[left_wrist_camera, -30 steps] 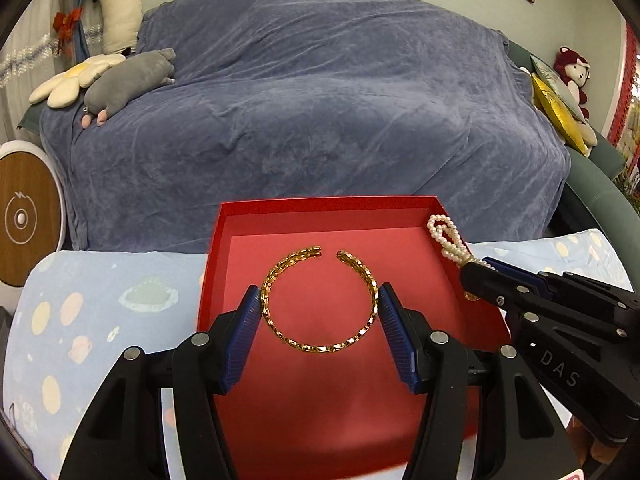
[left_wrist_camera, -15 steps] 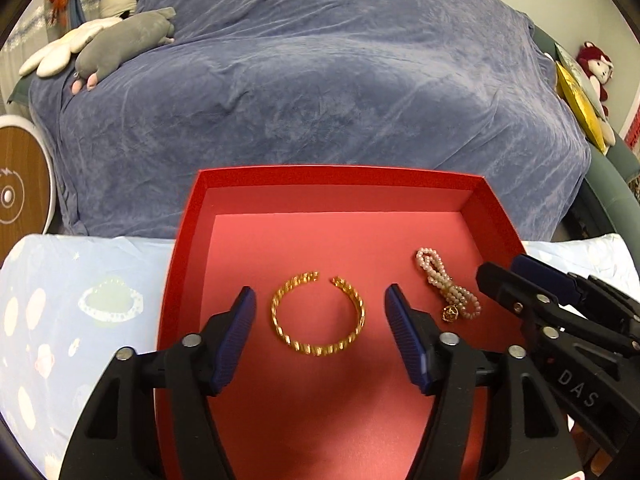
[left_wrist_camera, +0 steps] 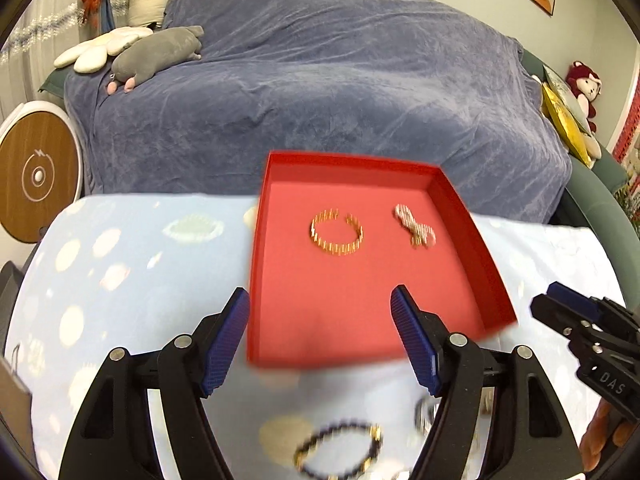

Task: Organize jewelry
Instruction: 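Move the left tool to the black bead bracelet and grasp it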

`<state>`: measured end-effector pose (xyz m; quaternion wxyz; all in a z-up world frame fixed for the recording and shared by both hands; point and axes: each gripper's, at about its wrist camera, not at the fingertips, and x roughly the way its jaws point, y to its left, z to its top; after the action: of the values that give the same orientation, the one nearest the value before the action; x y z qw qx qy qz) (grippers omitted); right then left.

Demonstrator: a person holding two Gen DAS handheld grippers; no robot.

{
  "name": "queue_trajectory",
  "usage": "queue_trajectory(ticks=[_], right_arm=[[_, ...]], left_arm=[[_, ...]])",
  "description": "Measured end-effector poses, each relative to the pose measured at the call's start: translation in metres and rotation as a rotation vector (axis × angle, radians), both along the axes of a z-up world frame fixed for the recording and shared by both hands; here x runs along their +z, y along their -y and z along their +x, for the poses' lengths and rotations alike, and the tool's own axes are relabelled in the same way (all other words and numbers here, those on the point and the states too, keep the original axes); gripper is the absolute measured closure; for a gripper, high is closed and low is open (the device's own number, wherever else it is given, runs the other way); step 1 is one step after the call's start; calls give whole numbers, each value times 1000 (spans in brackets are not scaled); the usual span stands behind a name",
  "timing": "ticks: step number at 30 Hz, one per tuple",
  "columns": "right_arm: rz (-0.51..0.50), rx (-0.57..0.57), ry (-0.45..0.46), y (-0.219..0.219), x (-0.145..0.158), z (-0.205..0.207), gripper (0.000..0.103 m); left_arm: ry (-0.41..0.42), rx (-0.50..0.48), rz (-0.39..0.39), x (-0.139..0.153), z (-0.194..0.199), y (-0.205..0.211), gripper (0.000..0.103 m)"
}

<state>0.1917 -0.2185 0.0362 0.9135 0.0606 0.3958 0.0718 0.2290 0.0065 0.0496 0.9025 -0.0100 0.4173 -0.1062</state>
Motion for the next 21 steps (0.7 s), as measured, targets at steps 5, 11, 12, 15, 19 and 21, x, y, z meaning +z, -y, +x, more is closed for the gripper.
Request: queue_trajectory(ticks=[5, 11, 12, 15, 19, 21], right_arm=[[36, -17, -22, 4, -3, -62, 64], [54, -42, -57, 1, -26, -111, 64], [46, -34, -63, -3, -30, -113, 64], [-4, -2, -73, -15, -38, -110, 64], [-8, 17, -84, -23, -47, -107, 64], [-16, 31, -83, -28, -49, -105, 64]], left_arm=[[-39, 1, 36, -12, -55, -10, 28], [-91, 30, 66, -41, -99, -17, 28], [-103, 33, 61, -46, -101, -18, 28], [-114, 37, 70, -63, -98, -18, 28], [-151, 49, 30, -82, -85, -17, 28], [-155, 52, 11, -88, -77, -15, 28]])
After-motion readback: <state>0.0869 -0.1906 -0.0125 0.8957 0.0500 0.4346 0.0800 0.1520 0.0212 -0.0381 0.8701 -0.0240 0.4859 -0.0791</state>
